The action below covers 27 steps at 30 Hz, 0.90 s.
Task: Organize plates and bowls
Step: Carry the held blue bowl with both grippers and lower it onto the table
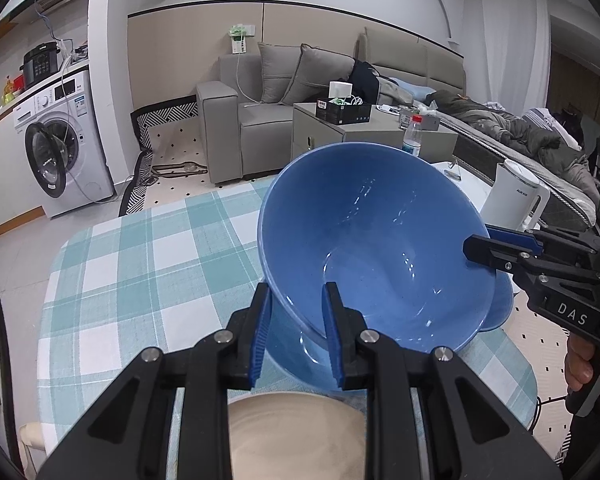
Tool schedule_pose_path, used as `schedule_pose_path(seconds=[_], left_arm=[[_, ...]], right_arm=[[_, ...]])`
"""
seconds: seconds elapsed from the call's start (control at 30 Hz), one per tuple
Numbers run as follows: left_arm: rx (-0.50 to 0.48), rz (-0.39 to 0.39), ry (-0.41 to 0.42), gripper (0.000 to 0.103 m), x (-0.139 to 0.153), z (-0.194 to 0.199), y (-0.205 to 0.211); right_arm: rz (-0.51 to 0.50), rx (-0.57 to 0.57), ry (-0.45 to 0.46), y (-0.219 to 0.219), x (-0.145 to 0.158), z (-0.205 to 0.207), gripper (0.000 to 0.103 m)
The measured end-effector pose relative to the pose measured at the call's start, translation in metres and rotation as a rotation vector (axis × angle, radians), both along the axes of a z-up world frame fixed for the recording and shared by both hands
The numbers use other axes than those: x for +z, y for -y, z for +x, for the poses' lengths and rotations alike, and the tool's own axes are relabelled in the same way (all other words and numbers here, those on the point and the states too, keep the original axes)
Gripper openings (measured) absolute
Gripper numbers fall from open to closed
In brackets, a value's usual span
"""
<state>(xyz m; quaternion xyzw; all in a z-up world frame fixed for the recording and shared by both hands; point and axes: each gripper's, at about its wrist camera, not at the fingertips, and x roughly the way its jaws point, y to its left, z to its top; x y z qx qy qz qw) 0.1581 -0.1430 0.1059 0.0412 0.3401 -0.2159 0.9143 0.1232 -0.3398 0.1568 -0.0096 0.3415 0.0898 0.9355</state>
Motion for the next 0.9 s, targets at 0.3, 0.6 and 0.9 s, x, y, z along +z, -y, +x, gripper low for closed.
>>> schedule_pose_path(seconds=[0.3,0.6,0.9], left_arm=[[0.014,0.009,-0.021,0.023,-0.01,0.004,-0.003],[0.027,0.023,-0.051,0.023,-0.025,0.009,-0.006],[0.04,0.047,-0.068,0.023,-0.037,0.013,-0.006]], right_arm=[[0.002,0.012,-0.029,-0.003,-0.013,0.01,0.022],[0.0,0.018,-0.072,-0.006,-0.033,0.023,0.023],[0.002,0.011,-0.099,-0.008,-0.05,0.035,0.023]])
